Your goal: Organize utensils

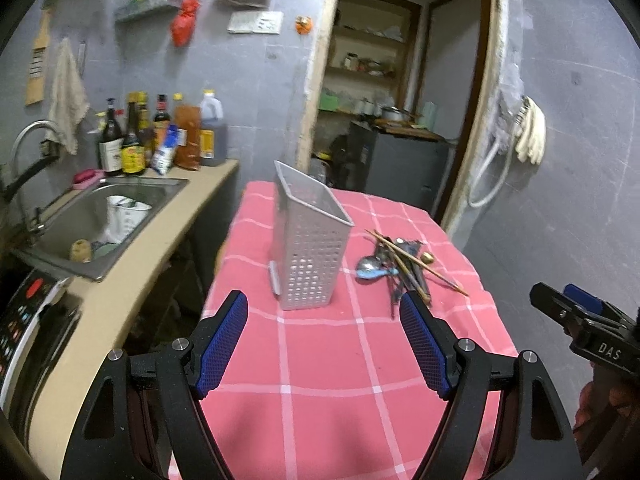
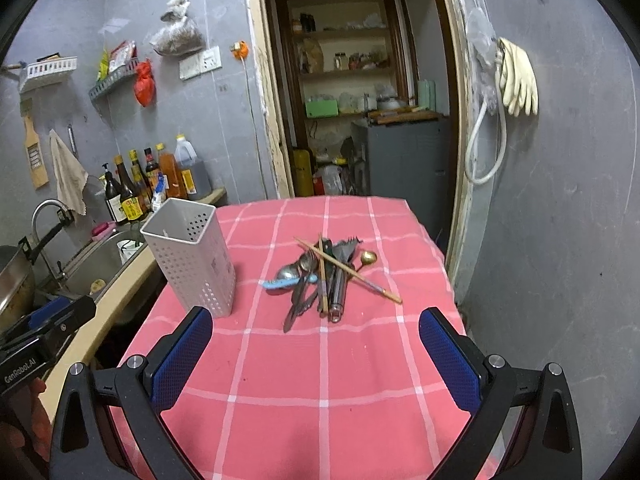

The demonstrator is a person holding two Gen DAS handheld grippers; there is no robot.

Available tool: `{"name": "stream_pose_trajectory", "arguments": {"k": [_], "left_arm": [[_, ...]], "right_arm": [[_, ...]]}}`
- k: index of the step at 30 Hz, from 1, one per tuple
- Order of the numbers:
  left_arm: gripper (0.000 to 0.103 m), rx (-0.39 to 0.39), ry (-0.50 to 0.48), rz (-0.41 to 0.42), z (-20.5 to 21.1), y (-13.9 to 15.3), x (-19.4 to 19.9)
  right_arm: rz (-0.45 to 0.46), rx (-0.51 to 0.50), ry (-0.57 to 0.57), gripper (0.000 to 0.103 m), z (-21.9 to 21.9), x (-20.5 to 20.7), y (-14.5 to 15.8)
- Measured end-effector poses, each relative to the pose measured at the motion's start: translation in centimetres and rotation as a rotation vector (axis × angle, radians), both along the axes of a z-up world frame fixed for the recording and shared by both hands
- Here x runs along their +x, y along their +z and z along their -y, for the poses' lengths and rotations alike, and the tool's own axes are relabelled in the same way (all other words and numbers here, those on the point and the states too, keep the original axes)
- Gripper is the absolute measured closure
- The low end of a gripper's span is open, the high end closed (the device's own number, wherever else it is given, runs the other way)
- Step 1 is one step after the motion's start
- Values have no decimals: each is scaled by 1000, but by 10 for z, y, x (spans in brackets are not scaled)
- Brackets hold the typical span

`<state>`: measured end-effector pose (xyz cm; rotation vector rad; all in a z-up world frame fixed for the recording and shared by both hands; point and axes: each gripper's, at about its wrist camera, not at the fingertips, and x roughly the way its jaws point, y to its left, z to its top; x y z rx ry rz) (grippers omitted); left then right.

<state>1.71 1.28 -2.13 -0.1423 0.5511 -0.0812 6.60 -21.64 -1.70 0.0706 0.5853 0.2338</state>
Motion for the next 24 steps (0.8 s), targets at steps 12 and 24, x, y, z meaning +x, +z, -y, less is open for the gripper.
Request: {"name": "stream_pose_trajectory", "arguments": {"k": [12, 24], "left_arm": [[30, -45, -224, -68, 35, 1, 60], [31, -42, -215, -149, 95, -22, 146]], "right_arm": [[-124, 15, -31, 9, 29, 36, -1], [-261, 64, 81, 33, 73, 135, -30]]}}
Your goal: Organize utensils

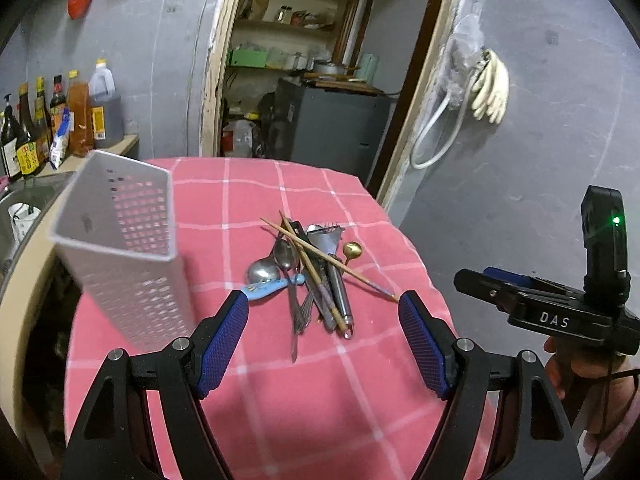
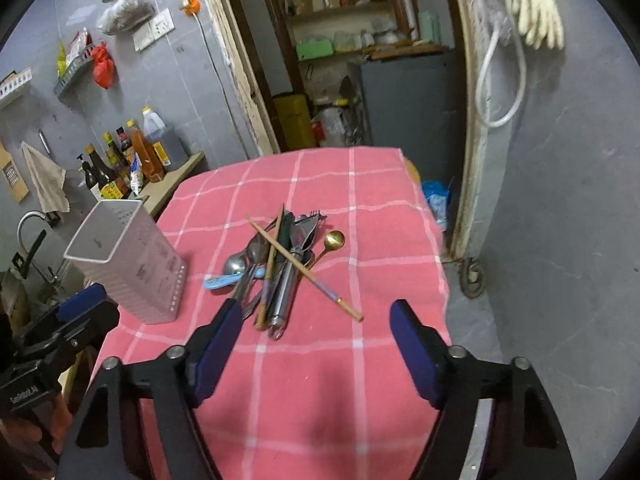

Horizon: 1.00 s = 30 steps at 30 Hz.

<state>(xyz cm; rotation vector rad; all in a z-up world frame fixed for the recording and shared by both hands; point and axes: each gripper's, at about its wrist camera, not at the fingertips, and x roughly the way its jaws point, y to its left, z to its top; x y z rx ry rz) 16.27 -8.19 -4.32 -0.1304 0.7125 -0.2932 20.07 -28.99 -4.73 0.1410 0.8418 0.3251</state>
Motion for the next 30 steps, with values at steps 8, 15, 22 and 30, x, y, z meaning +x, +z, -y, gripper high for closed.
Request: {"name": "stream_pose_trajectory", "arguments": {"k": [8, 15, 22, 30], "left_arm": [[49, -3, 56, -78, 19, -30, 60], [70, -31, 143, -171, 11, -57, 107], [89, -45, 194, -272, -1, -79, 139], [90, -47, 164, -310, 8, -83, 151]], "right_arm": [[-113, 47, 86, 62, 16, 69, -37], [-175, 74, 172, 69, 13, 117, -64], [-212, 90, 217, 78, 9, 152, -81], [-256, 97, 263, 78, 7, 175, -96]]}}
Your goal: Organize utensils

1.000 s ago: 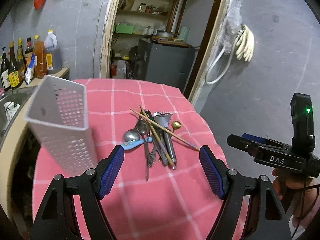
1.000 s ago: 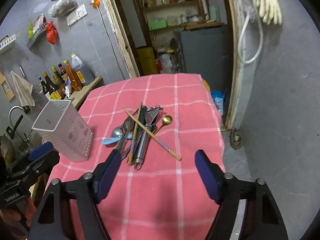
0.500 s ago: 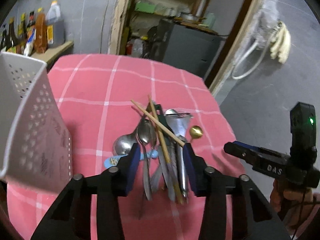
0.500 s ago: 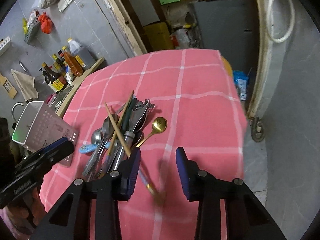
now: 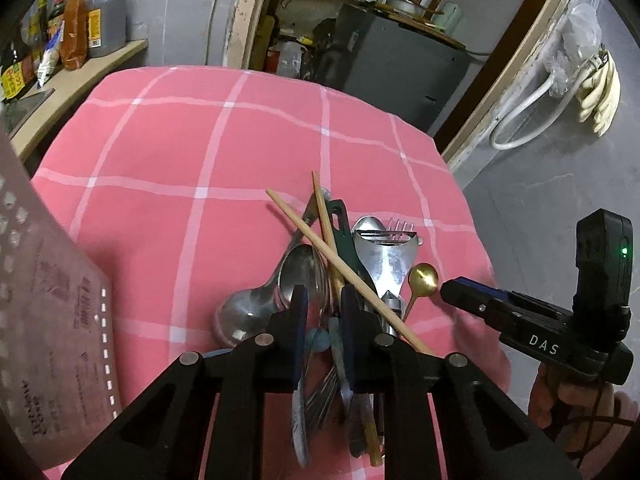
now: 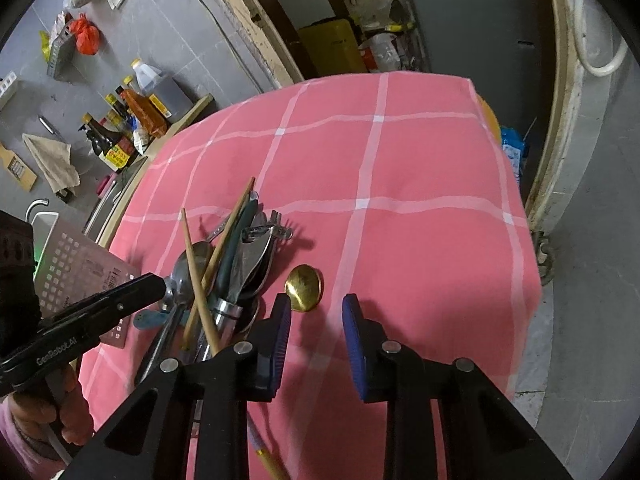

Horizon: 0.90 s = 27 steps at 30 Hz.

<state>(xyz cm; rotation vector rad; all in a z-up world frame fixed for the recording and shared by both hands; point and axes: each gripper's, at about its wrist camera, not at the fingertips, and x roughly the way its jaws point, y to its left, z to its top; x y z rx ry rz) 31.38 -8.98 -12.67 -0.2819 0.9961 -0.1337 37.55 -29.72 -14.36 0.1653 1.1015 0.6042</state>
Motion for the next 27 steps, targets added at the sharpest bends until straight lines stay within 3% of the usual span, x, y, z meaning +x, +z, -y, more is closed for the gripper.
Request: {"name": "stream_pose_trajectory", "arguments": {"k": [9, 12, 17, 22, 27], "left_arm": [[90, -37, -14, -86, 0, -8, 33], [100, -49, -8, -115, -1, -12, 38], [103, -84, 7, -145, -7, -12, 39], [103, -83, 27, -127, -7, 1, 25], [103, -86, 55, -41, -12, 28, -3]], "right_arm": [[-23, 3, 99, 78, -10, 18, -7], [-35, 5, 106, 93, -12, 23, -8], [-32, -12, 151, 98, -21, 25, -6], [-36, 12, 124, 100, -17, 21, -1], [57, -11, 54, 100, -9, -3, 24]]}}
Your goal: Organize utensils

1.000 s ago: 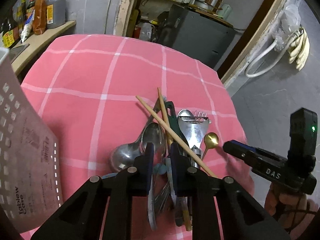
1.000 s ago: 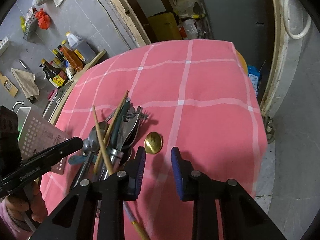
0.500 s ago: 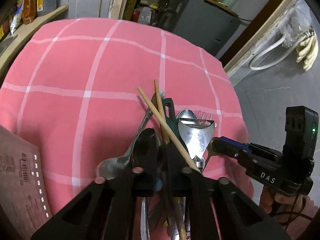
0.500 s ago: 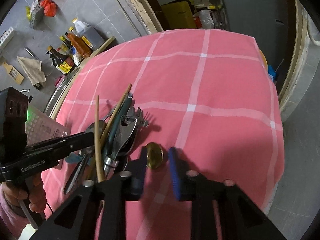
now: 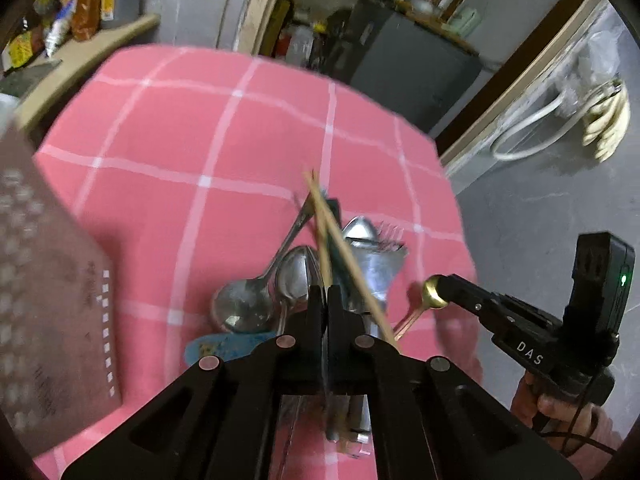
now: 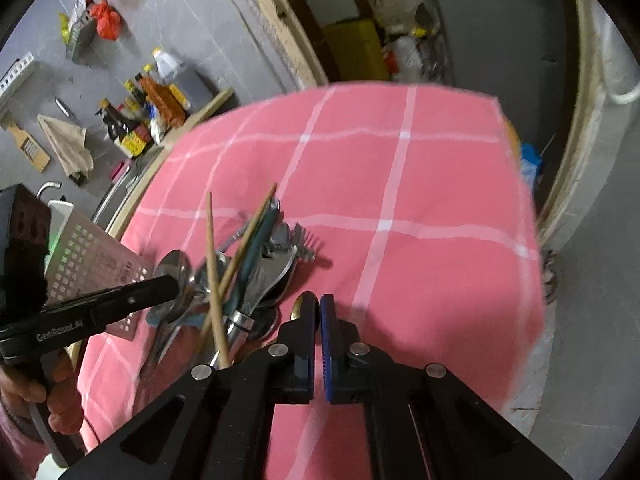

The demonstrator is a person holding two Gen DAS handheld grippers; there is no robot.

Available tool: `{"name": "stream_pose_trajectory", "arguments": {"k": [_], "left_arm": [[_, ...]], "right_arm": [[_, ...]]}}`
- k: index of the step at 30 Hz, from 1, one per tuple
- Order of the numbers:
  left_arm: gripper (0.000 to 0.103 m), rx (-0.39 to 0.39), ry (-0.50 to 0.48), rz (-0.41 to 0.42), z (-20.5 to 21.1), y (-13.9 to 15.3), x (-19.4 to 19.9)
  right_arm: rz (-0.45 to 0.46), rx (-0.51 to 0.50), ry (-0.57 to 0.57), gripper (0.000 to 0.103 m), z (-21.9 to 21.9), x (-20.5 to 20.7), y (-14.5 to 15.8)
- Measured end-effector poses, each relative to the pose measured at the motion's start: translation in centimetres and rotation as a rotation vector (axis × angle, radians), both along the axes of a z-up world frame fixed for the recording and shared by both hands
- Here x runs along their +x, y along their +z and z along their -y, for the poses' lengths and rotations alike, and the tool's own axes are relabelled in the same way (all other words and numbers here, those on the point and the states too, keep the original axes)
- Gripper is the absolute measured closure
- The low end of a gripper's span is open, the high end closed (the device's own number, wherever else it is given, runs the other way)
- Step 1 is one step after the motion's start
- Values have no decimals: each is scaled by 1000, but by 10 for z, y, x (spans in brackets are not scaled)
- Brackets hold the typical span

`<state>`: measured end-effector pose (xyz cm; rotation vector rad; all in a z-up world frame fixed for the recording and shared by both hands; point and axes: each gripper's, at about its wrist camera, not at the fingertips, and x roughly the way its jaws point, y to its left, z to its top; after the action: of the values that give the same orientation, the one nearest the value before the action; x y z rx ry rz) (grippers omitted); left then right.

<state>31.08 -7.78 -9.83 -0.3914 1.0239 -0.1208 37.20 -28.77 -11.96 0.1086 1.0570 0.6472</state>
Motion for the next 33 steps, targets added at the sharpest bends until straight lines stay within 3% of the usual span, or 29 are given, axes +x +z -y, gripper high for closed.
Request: {"name": "stream_pose_trajectory", "arguments": {"k": [6, 9, 15, 21, 26, 33], "left_arm": [[103, 19, -17, 193, 0, 41, -35], [103, -13, -24, 273, -5, 60, -46], [103, -52, 2, 413, -26, 113, -53], [103, -2, 82, 612, -72, 172, -80], [103, 38, 106, 677, -110, 174, -88], [103, -63, 130, 705, -155, 147, -87]], "right_arm": [[231, -89, -78, 100, 0, -35, 48], [334, -124, -106, 100, -3, -47, 70], [499, -141, -157, 100, -13, -65, 118], [664, -104, -156, 100, -43, -89, 163], [756, -54, -62, 100, -98, -103, 184], [809, -107, 107, 100, -184, -115, 171]]}}
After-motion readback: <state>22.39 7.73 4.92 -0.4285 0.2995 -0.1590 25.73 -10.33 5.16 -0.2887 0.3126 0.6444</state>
